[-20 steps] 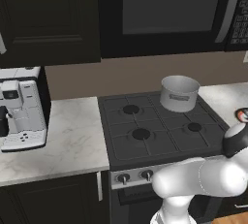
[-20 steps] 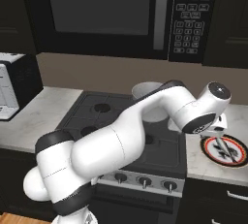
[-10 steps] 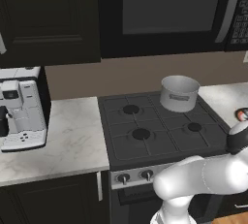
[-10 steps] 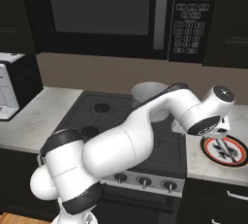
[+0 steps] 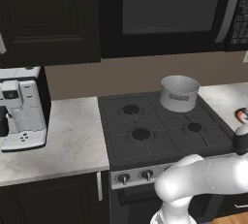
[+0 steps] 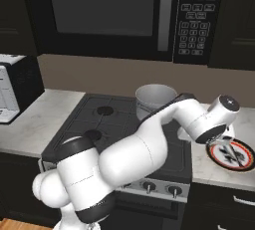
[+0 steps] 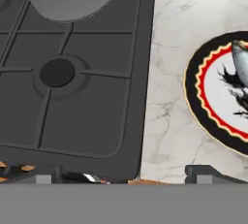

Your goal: Retrieve the frozen meat and place it in the pot on a burner. Then turn the burner on.

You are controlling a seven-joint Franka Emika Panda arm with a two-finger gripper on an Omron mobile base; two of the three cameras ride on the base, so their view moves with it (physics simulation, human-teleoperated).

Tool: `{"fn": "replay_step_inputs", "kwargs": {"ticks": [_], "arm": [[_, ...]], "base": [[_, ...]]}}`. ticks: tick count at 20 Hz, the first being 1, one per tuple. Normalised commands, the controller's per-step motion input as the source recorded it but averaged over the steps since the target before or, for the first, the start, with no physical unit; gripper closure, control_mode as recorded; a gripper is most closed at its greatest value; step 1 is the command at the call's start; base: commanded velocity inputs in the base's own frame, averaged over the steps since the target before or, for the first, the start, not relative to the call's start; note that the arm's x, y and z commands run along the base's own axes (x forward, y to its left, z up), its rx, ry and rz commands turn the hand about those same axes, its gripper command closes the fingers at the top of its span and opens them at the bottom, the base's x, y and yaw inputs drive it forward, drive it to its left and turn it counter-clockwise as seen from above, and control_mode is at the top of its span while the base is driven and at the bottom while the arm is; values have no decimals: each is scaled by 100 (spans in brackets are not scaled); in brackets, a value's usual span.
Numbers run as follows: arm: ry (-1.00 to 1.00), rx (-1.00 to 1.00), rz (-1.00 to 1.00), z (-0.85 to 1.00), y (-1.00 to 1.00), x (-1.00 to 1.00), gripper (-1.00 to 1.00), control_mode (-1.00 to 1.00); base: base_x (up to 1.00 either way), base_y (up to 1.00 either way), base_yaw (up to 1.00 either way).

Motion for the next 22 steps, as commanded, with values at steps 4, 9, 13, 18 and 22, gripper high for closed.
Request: {"fn": "replay_step_inputs", "kwargs": {"ticks": [4,9,13,18,22], "arm": [[0,-1,0,-15,-10,13,-100,-100],[0,-5,0,0,-12,2,-100,-100],[1,-12,0,0,-13,0,-100,-100],[1,-10,0,-2,-13,3,-100,-100],[0,-1,0,-21,-7,1,-100,-100]], "base": [[0,0,0],[0,0,0],[0,0,0],[0,0,0],[0,0,0]]}}
